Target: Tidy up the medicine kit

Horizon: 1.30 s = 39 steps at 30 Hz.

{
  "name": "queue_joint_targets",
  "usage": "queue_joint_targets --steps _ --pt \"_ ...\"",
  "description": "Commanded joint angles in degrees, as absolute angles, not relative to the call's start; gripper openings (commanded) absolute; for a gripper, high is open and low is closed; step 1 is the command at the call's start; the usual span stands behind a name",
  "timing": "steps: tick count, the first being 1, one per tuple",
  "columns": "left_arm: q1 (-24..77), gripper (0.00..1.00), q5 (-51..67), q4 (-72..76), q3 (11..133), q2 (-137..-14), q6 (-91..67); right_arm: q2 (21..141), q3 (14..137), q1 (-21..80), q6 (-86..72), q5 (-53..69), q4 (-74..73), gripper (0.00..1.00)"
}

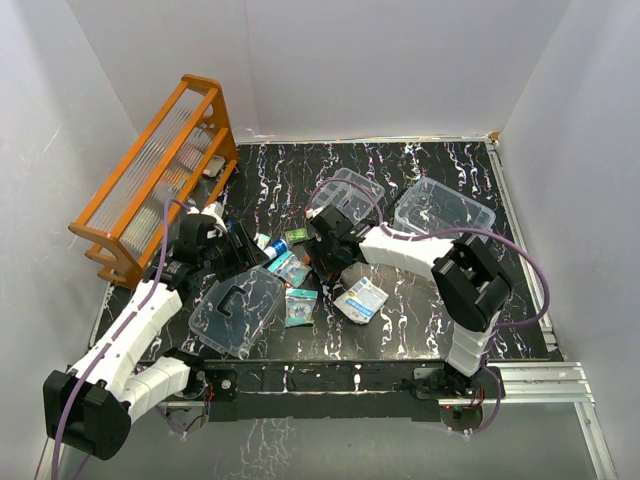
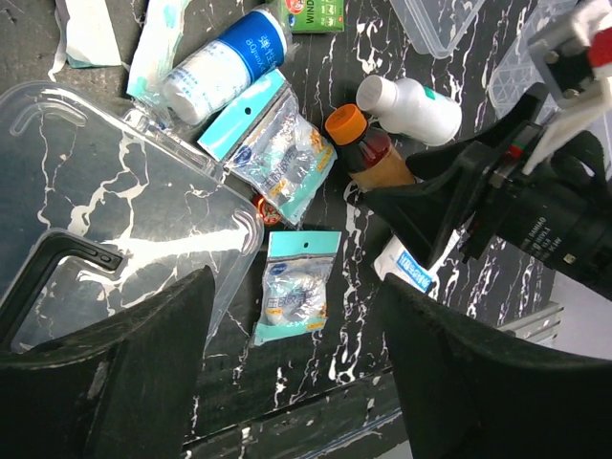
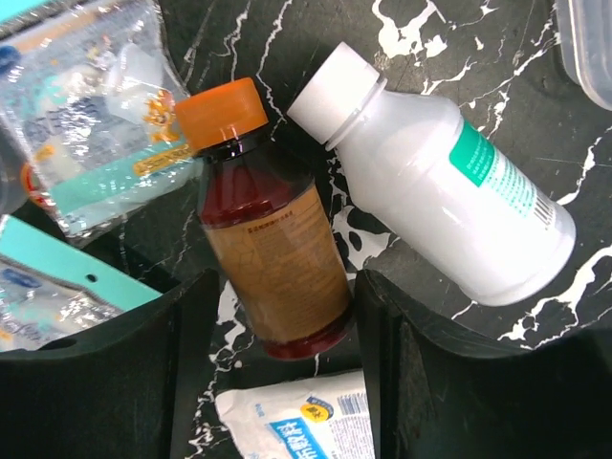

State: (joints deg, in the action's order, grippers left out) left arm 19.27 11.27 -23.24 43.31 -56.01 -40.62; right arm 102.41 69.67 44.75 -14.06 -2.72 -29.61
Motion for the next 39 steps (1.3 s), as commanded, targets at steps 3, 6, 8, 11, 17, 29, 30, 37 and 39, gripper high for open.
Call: queue_joint_targets --steps 3,6,8,11,17,29,30,37,39 --pt "19.43 0.66 10.27 -24.19 42.76 -54.9 -38.43 104.78 71.41 45.29 -10.73 -2.6 -26.71 0.52" --pt "19.43 0.66 9.66 -24.72 42.97 -54.8 -37.96 105.59 71.98 45.52 -10.19 -2.91 -26.09 0.51" --pt "19.43 0.67 9.18 -25.23 43.45 -54.66 -37.36 106.18 72.55 45.53 -9.71 -3.32 -26.21 0.52" --pt "19.45 0.68 7.97 -26.38 44.3 -54.35 -36.48 107.01 73.33 45.53 -9.2 -4.46 -26.54 0.53" --pt "19.41 0.69 6.95 -26.89 44.55 -53.85 -35.91 107.28 74.99 45.66 -8.87 -4.54 -27.45 0.32" --pt "19.36 0.72 5.11 -28.44 45.72 -51.96 -35.9 86.16 71.18 43.06 -19.98 -10.49 -27.31 0.28" --pt "19.39 0.72 5.14 -28.55 45.85 -52.09 -35.87 84.15 70.73 41.64 -22.49 -13.51 -27.33 0.29" --pt "19.44 0.73 5.71 -28.59 46.41 -52.42 -35.91 73.15 65.71 22.88 -36.14 -21.96 -27.6 0.32" --pt "19.46 0.74 5.72 -28.6 46.58 -52.52 -35.83 72.97 65.31 18.41 -36.1 -21.86 -27.7 0.33"
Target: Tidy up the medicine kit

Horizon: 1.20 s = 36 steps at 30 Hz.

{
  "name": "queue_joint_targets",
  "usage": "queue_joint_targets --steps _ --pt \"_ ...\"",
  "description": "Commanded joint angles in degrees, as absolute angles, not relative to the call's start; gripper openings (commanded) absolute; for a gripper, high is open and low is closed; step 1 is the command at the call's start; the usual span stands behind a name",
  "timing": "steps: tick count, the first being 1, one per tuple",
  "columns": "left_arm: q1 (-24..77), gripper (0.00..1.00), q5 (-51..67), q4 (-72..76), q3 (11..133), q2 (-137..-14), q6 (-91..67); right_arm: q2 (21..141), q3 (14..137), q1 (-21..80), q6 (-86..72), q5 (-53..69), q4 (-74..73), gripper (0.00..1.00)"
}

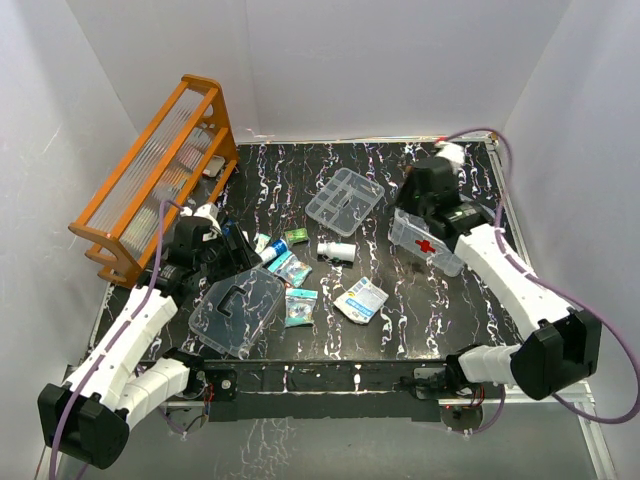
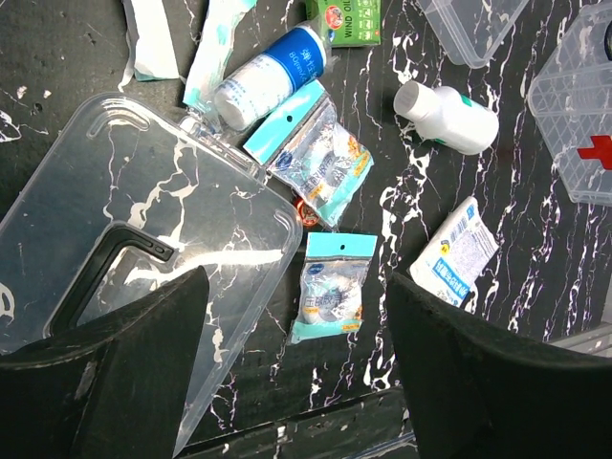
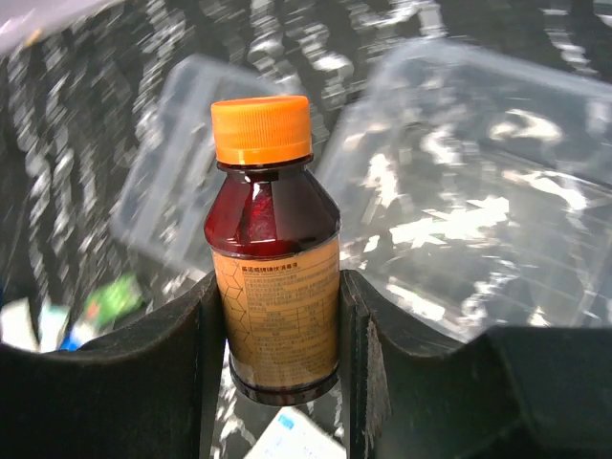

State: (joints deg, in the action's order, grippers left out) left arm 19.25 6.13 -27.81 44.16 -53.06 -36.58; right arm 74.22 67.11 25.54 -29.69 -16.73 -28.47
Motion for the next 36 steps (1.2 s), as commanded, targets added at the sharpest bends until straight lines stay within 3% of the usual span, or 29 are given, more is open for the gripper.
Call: queue_joint_targets --steps 1,7,16,28,36 --pt "19.36 0.74 5.71 -28.76 46.72 -52.62 -35.86 73.52 65.52 16.56 -35.64 -21.53 -27.75 0.34" --pt "19.42 0.74 7.71 -29.5 47.44 -53.67 -35.42 80.88 67.7 9.76 -35.6 -16.71 -28.35 0.33" --pt "19.42 0.75 7.59 -31.16 48.09 -53.43 -34.51 90.81 71.52 9.6 -37.34 -8.73 -32.64 0.32" --pt "19.39 0.76 7.45 -32.34 47.55 -52.32 -34.02 85.86 65.54 9.95 -38.61 7.08 -29.7 0.33" --pt "19.41 0.76 7.67 -31.33 47.35 -52.92 -34.07 83.27 61.31 12.91 -40.94 10.12 -28.17 0.34"
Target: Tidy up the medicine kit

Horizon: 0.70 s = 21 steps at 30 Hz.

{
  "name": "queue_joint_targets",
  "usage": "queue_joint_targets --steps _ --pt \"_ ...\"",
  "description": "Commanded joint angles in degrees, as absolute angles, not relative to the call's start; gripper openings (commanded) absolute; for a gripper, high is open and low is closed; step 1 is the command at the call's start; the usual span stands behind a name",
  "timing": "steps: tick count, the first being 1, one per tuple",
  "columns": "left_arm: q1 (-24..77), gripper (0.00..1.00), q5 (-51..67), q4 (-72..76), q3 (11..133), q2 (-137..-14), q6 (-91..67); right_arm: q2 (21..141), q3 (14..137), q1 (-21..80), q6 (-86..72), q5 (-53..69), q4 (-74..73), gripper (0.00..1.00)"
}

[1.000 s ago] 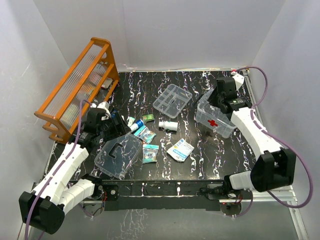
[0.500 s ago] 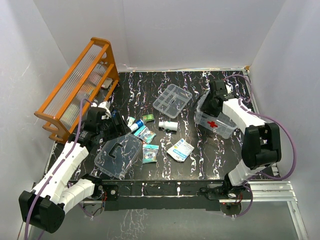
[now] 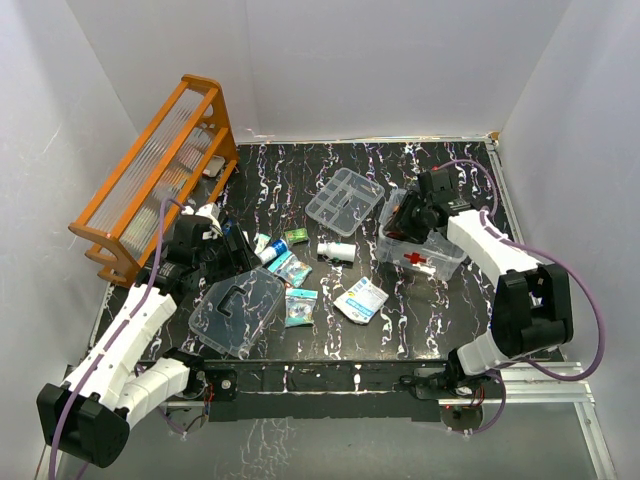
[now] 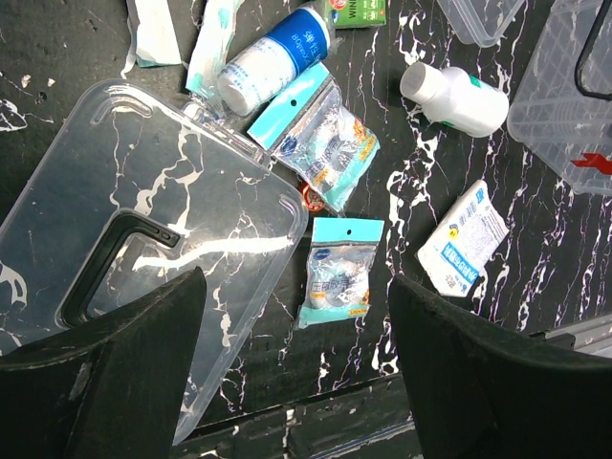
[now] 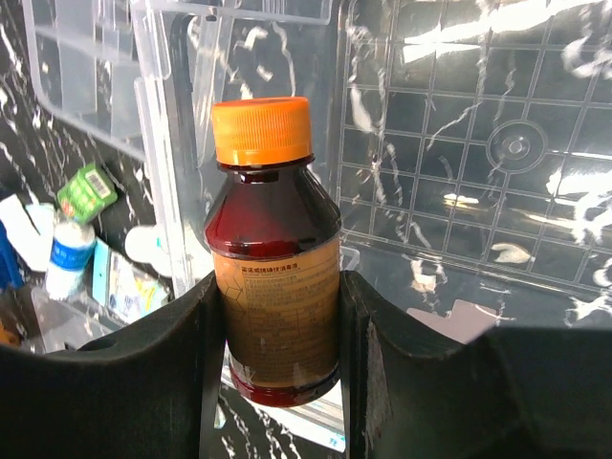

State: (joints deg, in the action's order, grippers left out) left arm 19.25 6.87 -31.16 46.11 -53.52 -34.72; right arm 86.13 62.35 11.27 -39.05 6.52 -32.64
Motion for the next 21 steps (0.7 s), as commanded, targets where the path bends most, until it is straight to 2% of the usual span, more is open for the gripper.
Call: queue_joint_targets --steps 1,12,21 --pt "19.41 0.76 7.72 -31.11 47.29 -53.1 -34.1 83.28 61.12 13.14 -41.1 10.03 -28.02 0.34" --pt "19.42 0.76 8.0 -29.51 46.18 -53.76 -34.73 89.91 64.83 17.59 -38.63 6.08 -28.73 0.37" --pt "19.38 0.76 7.55 -29.04 46.1 -54.03 -34.96 92.67 62.12 17.93 -39.38 5.93 -26.4 0.37"
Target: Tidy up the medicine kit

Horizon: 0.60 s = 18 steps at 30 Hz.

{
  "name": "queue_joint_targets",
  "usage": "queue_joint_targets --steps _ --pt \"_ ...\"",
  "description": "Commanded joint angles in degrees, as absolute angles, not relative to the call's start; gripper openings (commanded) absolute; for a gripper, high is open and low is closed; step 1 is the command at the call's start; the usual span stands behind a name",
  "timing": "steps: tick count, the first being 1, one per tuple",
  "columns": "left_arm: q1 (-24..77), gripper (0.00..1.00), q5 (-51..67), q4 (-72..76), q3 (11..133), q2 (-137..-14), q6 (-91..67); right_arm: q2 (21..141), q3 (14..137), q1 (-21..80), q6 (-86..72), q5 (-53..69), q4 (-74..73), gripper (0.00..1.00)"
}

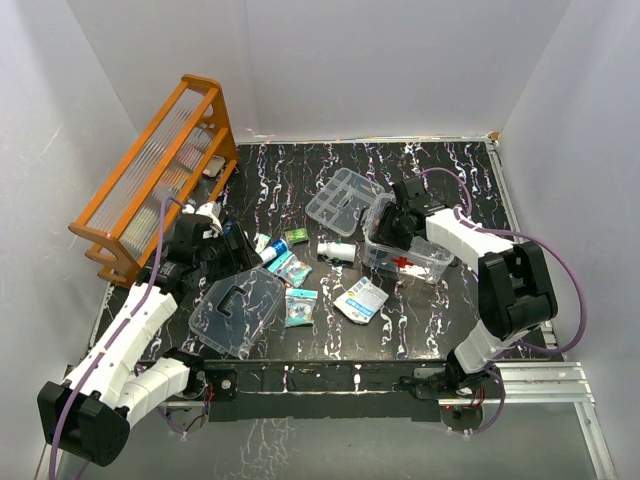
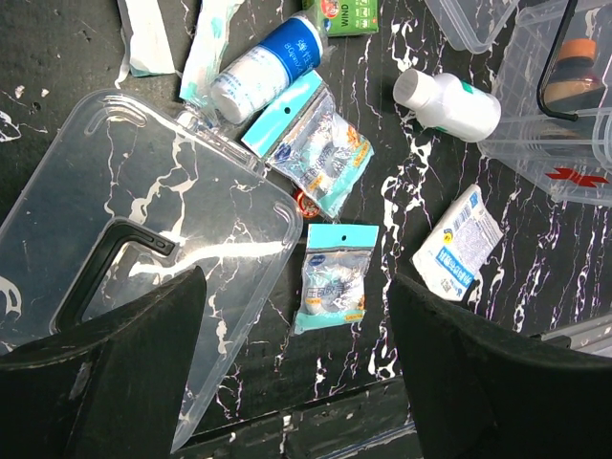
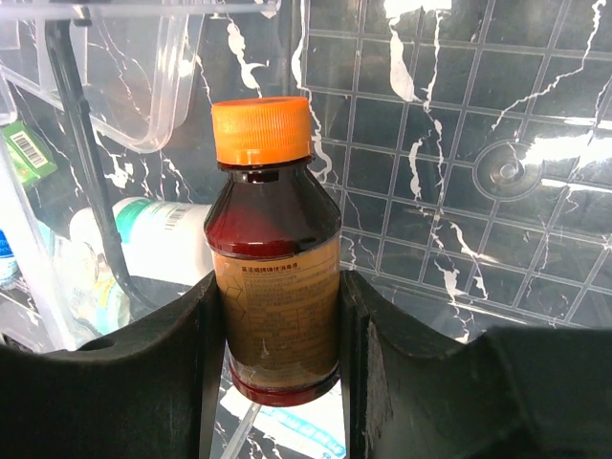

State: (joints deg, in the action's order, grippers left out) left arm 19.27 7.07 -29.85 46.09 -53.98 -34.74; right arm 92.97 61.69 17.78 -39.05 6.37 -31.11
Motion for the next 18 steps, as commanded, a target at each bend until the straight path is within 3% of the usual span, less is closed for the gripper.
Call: queue_joint_targets --steps 1,12,18 --pt "19.43 0.76 7.56 -28.85 46.12 -54.17 -34.94 92.98 62.32 17.91 -39.45 5.8 -26.24 0.37" --pt "19.39 0.76 7.12 -28.82 46.98 -55.28 -34.17 94.33 61.6 17.93 -37.66 5.36 -25.54 0.54" --pt "19.44 0.76 7.32 -28.75 47.08 -55.62 -34.23 94.5 62.23 17.89 -36.53 5.16 -26.33 0.52"
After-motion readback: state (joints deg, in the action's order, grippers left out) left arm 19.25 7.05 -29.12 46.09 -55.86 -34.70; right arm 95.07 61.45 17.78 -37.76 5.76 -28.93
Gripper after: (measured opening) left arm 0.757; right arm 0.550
